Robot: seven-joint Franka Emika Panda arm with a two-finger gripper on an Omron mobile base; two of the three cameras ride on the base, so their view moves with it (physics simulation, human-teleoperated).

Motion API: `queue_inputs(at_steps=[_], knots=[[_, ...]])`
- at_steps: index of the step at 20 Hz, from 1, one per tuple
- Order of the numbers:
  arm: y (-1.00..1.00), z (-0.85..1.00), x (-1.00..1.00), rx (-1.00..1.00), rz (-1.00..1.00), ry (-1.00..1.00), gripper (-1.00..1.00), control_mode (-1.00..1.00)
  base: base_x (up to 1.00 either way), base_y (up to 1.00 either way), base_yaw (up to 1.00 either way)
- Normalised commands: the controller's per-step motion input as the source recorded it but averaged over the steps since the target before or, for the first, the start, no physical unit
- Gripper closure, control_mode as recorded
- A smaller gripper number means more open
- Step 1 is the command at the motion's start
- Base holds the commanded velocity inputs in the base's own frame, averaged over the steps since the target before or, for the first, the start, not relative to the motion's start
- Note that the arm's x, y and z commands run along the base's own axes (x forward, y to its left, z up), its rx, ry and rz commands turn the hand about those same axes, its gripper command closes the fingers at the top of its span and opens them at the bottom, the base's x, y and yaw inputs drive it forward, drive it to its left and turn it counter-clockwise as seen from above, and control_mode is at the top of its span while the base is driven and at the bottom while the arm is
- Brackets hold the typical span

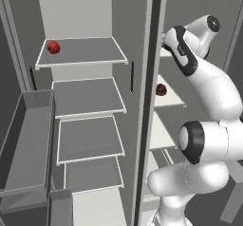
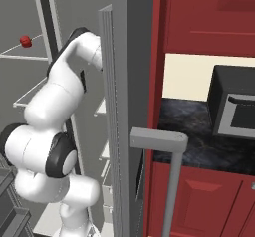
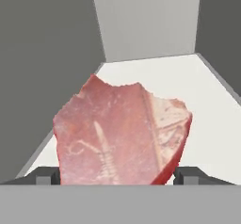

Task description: Pick up the frozen steak from the freezer, place it on any shelf in the fridge, and close the fridge and freezer doors when done.

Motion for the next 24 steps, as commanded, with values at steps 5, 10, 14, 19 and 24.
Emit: queue_inputs(at_steps=[5, 10, 14, 19, 24], knots=[[0.0, 0.39, -1.0, 0.0, -0.03, -0.23, 1.0, -1.0, 0.0, 0.0, 0.0], [0.0, 0.53, -1.0, 0.0, -0.09, -0.01, 1.0, -1.0, 0.0, 0.0, 0.0], [-0.05, 0.15, -1.0, -0.03, -0.11, 0.22, 1.0, -1.0, 0.0, 0.0, 0.0], [-0.19, -0.56, -1.0, -0.18, -0.03, 0.34, 1.0, -1.0, 0.0, 0.0, 0.0], [0.0, -1.0, -0.95, -0.19, 0.0, 0.47, 1.0, -1.0, 0.0, 0.0, 0.0]])
